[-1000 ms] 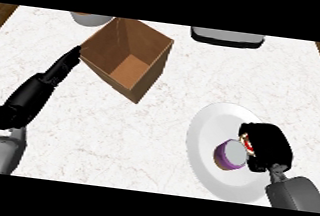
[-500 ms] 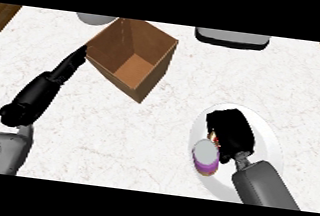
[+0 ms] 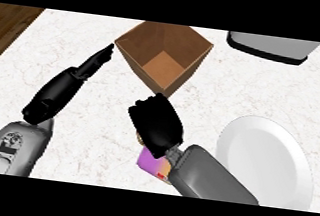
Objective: Pick the cupcake from the plate and place it in the cardboard box
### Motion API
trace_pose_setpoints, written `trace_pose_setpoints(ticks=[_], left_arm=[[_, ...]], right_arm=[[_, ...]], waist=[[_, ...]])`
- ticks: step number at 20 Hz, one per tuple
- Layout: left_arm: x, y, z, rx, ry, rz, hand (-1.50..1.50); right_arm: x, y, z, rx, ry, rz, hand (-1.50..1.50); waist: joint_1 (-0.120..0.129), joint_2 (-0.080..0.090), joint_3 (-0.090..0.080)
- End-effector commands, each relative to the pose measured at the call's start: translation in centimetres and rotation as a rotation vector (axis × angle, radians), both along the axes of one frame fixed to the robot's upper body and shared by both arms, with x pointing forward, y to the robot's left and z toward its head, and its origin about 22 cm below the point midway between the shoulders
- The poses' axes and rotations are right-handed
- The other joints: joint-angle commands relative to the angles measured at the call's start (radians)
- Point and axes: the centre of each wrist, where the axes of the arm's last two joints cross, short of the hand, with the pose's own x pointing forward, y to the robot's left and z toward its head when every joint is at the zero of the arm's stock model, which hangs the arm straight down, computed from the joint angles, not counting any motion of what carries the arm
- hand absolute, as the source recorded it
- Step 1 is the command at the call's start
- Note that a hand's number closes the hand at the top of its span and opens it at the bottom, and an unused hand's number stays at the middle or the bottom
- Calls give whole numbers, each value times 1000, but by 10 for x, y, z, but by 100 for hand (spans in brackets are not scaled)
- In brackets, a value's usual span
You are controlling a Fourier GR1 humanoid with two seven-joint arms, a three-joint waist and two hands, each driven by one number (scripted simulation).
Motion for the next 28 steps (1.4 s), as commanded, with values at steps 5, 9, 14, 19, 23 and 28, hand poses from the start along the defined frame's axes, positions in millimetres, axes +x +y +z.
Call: trace_pose_setpoints(ticks=[5, 9, 14, 19, 23, 28], left_arm=[[14, -13, 12, 19, -16, -10, 0], [12, -14, 4, 17, 4, 2, 0], [10, -7, -4, 20, 23, 24, 0], [18, -7, 5, 20, -7, 51, 0], [11, -4, -1, 15, 15, 49, 0], [8, -3, 1, -2, 7, 72, 0]], right_arm=[[-9, 51, 59, 125, -171, 42, 150], [5, 55, 91, 301, -227, -140, 150], [22, 65, 117, 437, -241, -362, 150], [41, 79, 139, 525, -271, -480, 150], [68, 81, 153, 521, -252, -547, 150], [95, 79, 153, 339, -209, -584, 150]], waist=[[1, -12, -3], [-21, -16, -4], [-31, -16, -6], [-62, -11, -5], [-69, -8, -5], [-80, -7, -5]])
